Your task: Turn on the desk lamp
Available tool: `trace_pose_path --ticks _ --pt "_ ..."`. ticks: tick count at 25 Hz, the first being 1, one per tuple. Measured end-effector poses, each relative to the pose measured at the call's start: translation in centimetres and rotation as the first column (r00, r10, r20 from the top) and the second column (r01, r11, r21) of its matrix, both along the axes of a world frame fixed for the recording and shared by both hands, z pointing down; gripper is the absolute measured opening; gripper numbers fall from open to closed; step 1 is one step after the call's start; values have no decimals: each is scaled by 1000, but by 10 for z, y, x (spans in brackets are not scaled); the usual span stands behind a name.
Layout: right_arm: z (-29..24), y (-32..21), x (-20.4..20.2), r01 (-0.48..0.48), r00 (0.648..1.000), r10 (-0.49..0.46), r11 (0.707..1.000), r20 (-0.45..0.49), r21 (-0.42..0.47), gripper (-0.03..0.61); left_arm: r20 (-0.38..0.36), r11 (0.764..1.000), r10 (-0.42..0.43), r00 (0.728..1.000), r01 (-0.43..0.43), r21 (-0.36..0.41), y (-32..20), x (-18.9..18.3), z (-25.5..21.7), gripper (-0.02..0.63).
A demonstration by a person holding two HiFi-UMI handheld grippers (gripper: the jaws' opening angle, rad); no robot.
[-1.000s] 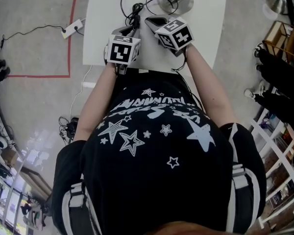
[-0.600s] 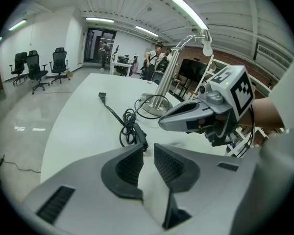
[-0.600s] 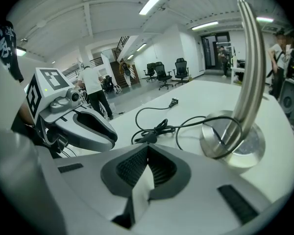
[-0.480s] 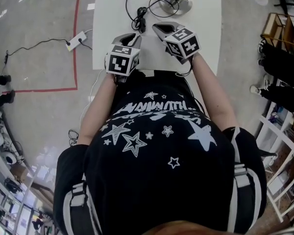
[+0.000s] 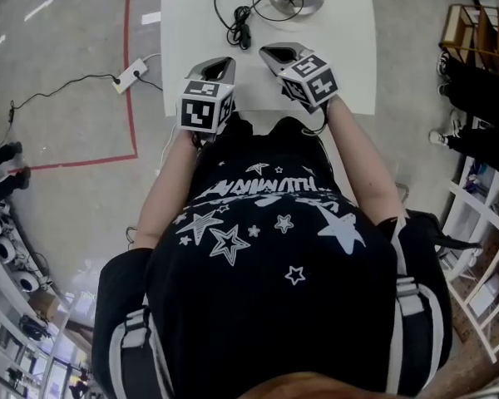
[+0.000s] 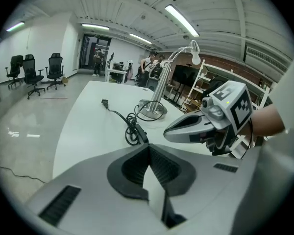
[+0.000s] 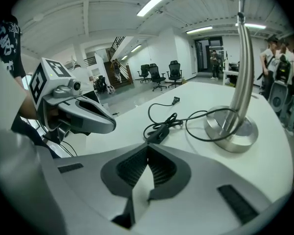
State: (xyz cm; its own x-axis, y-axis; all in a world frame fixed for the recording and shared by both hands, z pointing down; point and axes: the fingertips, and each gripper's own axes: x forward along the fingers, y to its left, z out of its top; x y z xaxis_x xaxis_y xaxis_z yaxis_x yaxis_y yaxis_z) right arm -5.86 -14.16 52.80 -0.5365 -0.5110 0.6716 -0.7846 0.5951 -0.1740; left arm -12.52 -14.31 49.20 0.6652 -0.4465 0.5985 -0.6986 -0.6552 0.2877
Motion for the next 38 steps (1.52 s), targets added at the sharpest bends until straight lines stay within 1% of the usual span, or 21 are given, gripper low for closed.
trace_pose_path --ticks 4,8,14,18,22,25,31,35,38 --pt "-8 -7 0 6 999 -7 1000 33 25 5 -17 1000 -30 999 30 -4 6 1 -2 9" --pt "-18 -4 0 25 998 -28 998 64 59 4 -36 995 -103 994 103 8 9 2 -5 8" --pt "-30 21 22 66 993 -75 993 94 99 5 -42 982 -175 984 177 63 27 25 -21 8" --pt "-43 40 36 108 980 -128 984 150 139 5 -36 973 -213 976 216 77 49 41 -26 8" --pt "-53 65 59 134 972 -164 975 166 180 4 -24 964 -246 969 247 98 75 61 -29 8" --pt "-58 85 80 144 969 -178 970 170 197 5 -28 953 -277 961 278 117 92 74 -36 8" --pt "-66 126 119 155 963 -200 960 183 232 5 -47 924 -342 939 345 167 125 95 -50 8" --pt "-72 148 144 137 959 -191 960 210 245 5 -69 904 -374 925 380 197 145 111 -61 8" --pt "-76 161 156 125 956 -183 961 228 247 5 -82 895 -381 921 389 216 158 121 -73 8"
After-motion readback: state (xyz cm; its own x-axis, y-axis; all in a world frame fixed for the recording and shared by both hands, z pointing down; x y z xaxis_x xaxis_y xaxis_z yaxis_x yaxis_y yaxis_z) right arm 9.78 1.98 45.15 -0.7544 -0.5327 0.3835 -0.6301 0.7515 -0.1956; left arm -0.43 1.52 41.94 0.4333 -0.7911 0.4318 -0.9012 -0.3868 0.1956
